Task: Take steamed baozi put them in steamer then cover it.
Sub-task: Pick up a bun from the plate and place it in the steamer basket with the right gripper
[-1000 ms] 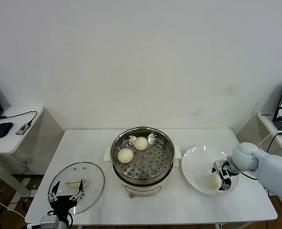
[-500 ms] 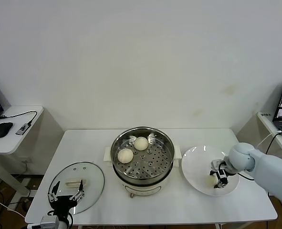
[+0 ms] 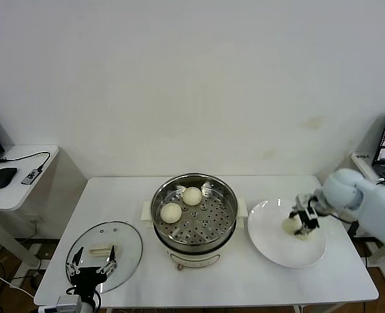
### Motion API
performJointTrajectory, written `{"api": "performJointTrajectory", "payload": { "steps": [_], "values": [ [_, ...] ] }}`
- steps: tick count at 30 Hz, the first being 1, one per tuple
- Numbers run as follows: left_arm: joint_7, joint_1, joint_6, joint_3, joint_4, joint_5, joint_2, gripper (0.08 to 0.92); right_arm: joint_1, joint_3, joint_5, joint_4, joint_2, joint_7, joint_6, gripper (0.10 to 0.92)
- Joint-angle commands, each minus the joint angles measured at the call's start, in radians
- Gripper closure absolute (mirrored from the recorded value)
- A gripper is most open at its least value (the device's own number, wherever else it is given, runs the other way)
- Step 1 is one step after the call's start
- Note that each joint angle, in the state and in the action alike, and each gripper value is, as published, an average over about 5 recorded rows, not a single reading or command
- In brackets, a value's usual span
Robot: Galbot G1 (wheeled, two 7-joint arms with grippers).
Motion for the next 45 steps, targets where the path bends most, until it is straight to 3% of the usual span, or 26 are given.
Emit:
{"api": "performJointTrajectory", "payload": {
  "steps": [1,8,18,28,36,45],
  "values": [
    [-0.001,0.000,0.000,0.000,0.000,0.001,0.000,0.177,0.396,-0.154,0.124,0.015,0.058,-0.015,0.005,0.474],
    [-0.003,0.000,-0.001,-0.003,-0.005,0.005,-0.007,0.177,0.529,-0.261,0.212,0.062,0.253,0.029,0.009,0.472],
    [-0.008,0.005,-0.017,-0.011,-0.007,0.037,-0.012,0.177,0.469,-0.373,0.307,0.090,0.478,0.123,0.139,0.465],
    [-0.007,-0.002,-0.015,-0.023,-0.013,0.036,-0.019,0.177,0.438,-0.462,0.163,0.085,0.613,0.120,0.323,0.465],
    [-0.008,-0.001,-0.015,-0.033,-0.013,0.032,-0.022,0.177,0.408,-0.493,-0.009,0.081,0.622,0.107,0.483,0.465],
    [-0.009,-0.002,-0.016,-0.029,-0.011,0.032,-0.029,0.177,0.392,-0.501,-0.074,0.080,0.614,0.080,0.548,0.465]
  ]
}}
